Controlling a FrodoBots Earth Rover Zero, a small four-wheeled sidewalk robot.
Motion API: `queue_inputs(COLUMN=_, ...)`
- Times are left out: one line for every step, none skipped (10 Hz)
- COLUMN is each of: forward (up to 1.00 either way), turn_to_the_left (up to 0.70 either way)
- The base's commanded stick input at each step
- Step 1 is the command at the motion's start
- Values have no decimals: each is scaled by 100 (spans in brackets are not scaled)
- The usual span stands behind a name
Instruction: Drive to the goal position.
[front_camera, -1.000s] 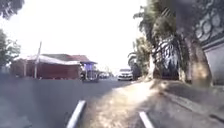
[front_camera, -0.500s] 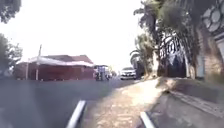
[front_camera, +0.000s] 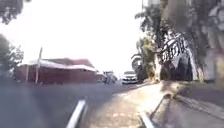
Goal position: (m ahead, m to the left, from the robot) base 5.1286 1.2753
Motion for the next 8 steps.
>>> queue_inputs(forward=70, turn_to_the_left=-35)
queue_inputs(forward=70, turn_to_the_left=-35)
queue_inputs(forward=70, turn_to_the_left=-35)
queue_inputs(forward=70, turn_to_the_left=-35)
queue_inputs(forward=70, turn_to_the_left=-17)
queue_inputs(forward=70, turn_to_the_left=0)
queue_inputs(forward=70, turn_to_the_left=0)
queue_inputs(forward=70, turn_to_the_left=0)
